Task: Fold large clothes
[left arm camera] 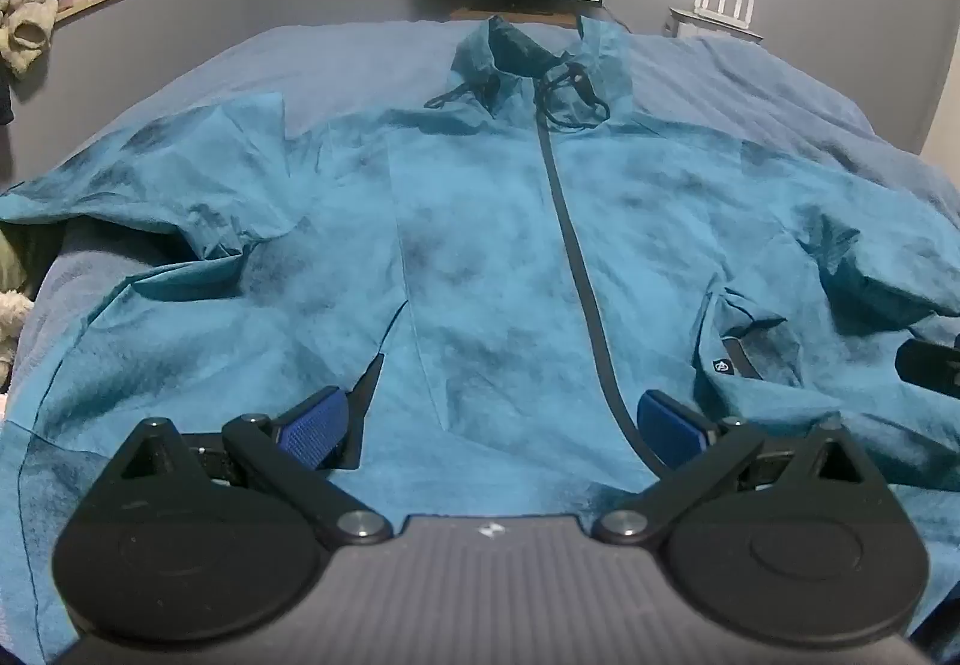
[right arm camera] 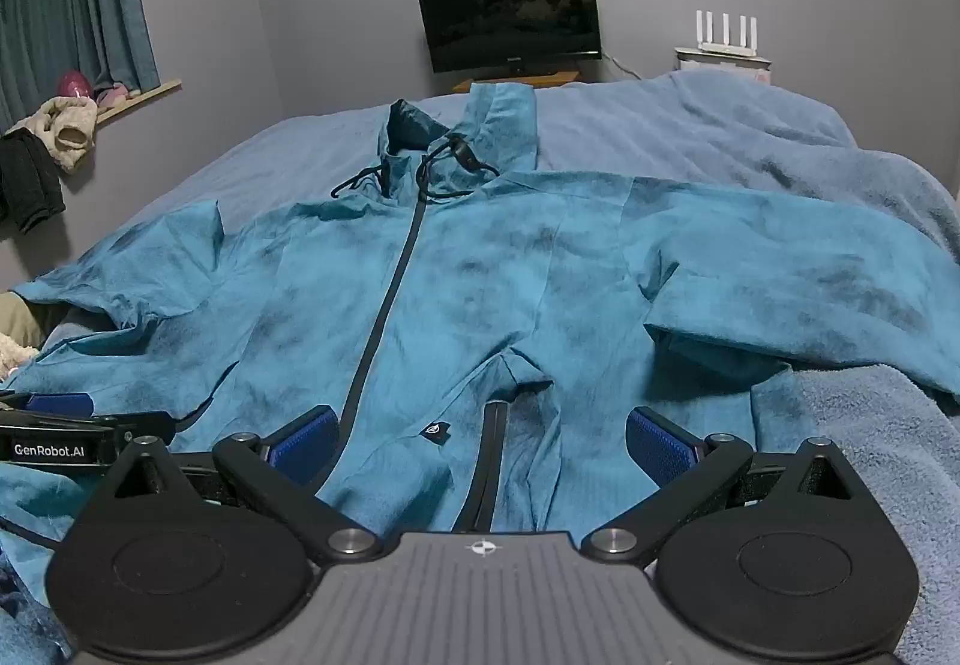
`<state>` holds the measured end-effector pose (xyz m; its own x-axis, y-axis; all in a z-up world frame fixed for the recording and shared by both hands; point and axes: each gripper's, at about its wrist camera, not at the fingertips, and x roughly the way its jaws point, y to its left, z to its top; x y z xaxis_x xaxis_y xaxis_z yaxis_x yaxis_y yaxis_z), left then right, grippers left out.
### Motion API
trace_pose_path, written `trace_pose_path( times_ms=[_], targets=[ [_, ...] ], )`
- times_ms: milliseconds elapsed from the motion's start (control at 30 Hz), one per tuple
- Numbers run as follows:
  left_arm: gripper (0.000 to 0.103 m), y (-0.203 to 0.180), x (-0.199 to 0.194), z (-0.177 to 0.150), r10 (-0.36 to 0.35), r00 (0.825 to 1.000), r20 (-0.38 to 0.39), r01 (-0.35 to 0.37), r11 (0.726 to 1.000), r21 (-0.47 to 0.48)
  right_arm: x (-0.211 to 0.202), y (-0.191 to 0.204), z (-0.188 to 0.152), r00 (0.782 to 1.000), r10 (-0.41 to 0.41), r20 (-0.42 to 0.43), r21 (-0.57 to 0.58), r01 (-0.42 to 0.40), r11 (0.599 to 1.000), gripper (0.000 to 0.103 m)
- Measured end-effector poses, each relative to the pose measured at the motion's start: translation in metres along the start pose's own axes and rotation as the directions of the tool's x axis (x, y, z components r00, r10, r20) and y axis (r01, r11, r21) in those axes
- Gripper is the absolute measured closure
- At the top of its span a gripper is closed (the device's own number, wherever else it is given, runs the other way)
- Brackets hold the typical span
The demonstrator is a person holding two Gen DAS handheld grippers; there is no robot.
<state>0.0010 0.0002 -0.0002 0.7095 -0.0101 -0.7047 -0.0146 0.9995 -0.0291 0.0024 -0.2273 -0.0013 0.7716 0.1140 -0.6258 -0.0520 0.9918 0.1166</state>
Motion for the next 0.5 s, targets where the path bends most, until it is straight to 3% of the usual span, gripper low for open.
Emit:
trace_pose_path(
  times_ms=[33, 500],
  targets=[
    [0.000, 0.0001, -0.0012, -0.0010, 0.005, 1.000, 0.025, -0.005, 1.000, 0.002, 0.0001, -0.0001, 0.0000, 1.000, 0.001, -0.001, 0.001, -0.001, 1.000, 0.000],
    [0.000, -0.0002, -0.0008, -0.0008, 0.008, 1.000, 0.020, -0.009, 1.000, 0.006, 0.0014, 0.0004, -0.0003, 1.000, 0.002, -0.002, 0.003, -0.002, 1.000, 0.000]
  ],
)
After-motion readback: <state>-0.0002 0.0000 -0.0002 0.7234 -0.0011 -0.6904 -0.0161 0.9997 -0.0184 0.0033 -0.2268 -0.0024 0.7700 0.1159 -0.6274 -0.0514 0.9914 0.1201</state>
